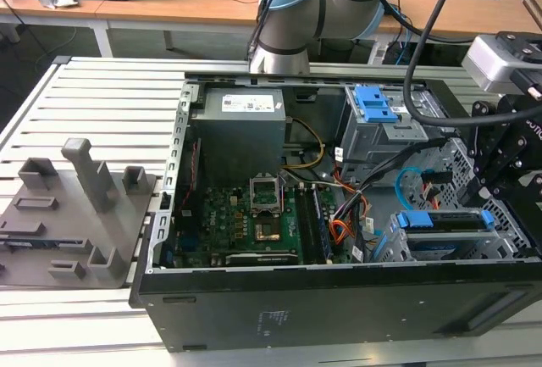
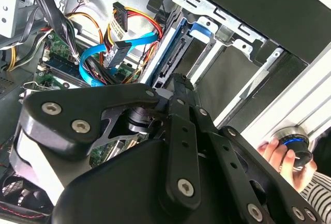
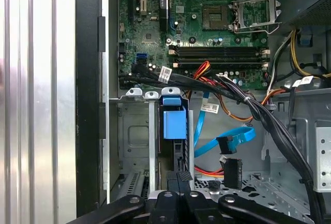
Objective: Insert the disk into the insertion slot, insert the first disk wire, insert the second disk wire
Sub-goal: 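Insert the disk into the insertion slot, then insert the first disk wire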
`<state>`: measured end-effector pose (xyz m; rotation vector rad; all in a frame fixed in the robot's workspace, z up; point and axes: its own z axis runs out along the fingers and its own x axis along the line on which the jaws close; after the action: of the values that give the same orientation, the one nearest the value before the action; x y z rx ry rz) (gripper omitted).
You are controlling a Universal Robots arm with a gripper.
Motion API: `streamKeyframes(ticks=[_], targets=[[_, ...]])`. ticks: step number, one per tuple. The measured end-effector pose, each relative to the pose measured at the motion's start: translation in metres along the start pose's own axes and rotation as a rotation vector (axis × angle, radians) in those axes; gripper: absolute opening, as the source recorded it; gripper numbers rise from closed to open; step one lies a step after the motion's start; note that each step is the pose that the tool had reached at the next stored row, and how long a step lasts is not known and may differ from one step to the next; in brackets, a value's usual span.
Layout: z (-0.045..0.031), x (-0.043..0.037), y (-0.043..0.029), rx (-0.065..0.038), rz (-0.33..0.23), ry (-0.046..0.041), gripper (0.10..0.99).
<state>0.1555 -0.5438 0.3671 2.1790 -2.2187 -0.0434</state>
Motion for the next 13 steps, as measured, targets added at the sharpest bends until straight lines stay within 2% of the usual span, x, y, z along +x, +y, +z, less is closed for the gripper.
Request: streamKeyframes(ticks=[8,10,12,13], targets=[[0.0001,0.0000,-0.0002,0.000,0.000,0.0001,0.114],[0.0001,0.0000,-0.0002,0.000,0.000,0.0000,0.235],[0.0002,0.0000,-0.0002,0.000,0.000,0.0000,0.235],[0.0002,0.0000,-0.0002,0.000,0.000,0.0000,0.302]])
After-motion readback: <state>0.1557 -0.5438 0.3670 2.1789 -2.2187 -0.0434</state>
